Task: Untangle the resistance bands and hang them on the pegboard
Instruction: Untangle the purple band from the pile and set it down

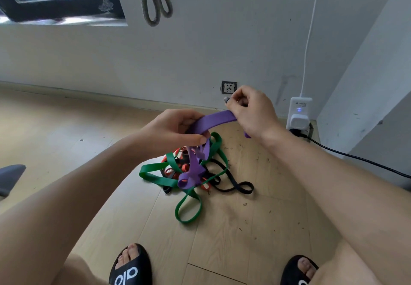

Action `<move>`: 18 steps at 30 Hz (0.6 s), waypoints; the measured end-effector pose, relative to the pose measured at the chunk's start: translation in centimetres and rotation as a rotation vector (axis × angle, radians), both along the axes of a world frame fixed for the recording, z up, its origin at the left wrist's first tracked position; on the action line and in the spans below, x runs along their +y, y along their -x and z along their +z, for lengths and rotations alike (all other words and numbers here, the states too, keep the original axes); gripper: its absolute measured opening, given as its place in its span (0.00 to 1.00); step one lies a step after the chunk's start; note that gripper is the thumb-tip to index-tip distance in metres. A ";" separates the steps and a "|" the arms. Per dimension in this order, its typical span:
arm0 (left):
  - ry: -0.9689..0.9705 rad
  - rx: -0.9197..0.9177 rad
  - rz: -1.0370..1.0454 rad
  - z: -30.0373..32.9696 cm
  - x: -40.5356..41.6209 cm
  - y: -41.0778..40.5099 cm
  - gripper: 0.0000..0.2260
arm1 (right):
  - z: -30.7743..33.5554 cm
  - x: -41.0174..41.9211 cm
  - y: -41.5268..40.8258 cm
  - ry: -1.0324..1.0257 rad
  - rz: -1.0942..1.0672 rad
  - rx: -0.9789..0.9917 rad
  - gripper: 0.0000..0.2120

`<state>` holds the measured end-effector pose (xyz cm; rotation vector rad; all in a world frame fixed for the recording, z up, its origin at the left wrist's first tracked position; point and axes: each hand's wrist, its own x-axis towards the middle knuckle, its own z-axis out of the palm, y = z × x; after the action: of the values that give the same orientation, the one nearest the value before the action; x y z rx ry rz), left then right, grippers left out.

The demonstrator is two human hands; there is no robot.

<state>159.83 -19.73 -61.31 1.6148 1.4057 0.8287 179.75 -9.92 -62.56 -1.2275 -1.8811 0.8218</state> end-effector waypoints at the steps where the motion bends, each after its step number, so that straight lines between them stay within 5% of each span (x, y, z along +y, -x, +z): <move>1: -0.007 0.002 0.004 0.0 -0.1 -0.1 0.14 | -0.2 -0.2 0.0 0.013 0.043 -0.082 0.08; 3: -0.039 0.032 0.020 -0.2 -0.2 -0.4 0.13 | -0.3 -0.9 0.3 0.053 0.136 -0.177 0.10; 8: -0.078 0.086 0.021 -0.3 -0.1 -0.9 0.09 | 0.9 -3.2 2.3 0.173 0.281 0.028 0.18; 13: -0.119 0.137 0.039 -0.3 -0.5 -1.1 0.13 | 0.8 -3.7 2.7 0.021 0.305 -0.139 0.15; 18: -0.067 0.175 -0.026 -1.2 -0.3 -0.6 0.17 | 2.4 -3.2 2.8 0.088 0.222 0.204 0.09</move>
<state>160.43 -20.02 -62.49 1.7890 1.4880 0.7416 176.96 -13.10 -60.14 -0.9560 -1.8502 1.1153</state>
